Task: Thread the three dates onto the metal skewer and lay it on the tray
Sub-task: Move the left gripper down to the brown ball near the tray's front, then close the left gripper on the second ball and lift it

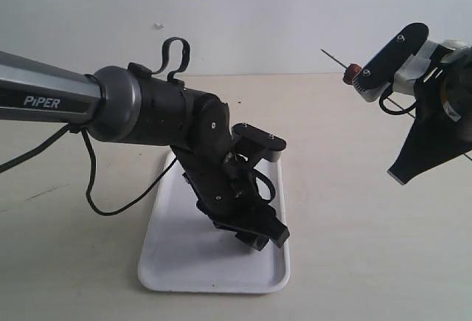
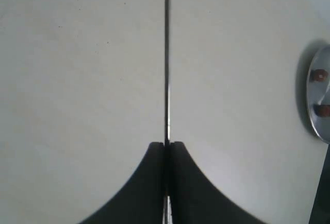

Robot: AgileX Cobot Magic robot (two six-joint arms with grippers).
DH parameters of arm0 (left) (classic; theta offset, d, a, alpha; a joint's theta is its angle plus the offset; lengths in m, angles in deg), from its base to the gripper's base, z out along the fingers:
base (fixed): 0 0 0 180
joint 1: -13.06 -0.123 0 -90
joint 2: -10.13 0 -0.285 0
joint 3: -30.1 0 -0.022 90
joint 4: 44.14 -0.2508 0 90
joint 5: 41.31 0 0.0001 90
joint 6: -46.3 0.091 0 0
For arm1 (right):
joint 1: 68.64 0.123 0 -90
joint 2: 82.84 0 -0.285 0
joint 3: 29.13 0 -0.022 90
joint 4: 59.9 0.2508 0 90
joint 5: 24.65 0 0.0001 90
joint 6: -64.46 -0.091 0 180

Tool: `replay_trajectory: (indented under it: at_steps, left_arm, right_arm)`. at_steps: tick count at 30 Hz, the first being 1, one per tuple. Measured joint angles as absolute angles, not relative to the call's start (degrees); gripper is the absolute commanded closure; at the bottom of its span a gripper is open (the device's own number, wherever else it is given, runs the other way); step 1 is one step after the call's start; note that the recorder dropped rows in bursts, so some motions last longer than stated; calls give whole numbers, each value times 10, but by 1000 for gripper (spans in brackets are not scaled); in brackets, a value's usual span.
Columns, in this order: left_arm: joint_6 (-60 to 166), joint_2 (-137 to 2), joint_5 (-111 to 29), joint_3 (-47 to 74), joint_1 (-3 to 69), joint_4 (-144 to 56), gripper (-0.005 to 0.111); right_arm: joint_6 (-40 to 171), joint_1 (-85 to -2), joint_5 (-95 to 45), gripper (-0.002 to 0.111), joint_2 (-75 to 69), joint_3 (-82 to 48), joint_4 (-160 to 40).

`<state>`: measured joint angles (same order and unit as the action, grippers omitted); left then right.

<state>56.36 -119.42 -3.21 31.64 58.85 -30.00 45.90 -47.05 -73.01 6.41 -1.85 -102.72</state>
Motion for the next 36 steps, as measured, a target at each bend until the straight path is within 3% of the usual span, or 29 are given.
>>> replay_trajectory:
  at_steps: [31,36]
  left_arm:
    - [508,-1197,-43,316,614,-378,52]
    - [508,-1197,-43,316,614,-379,62]
  right_arm:
    - [459,-471,-730,108,64,-19,-1027]
    - [459,-471,-730,108,64,-19,-1027]
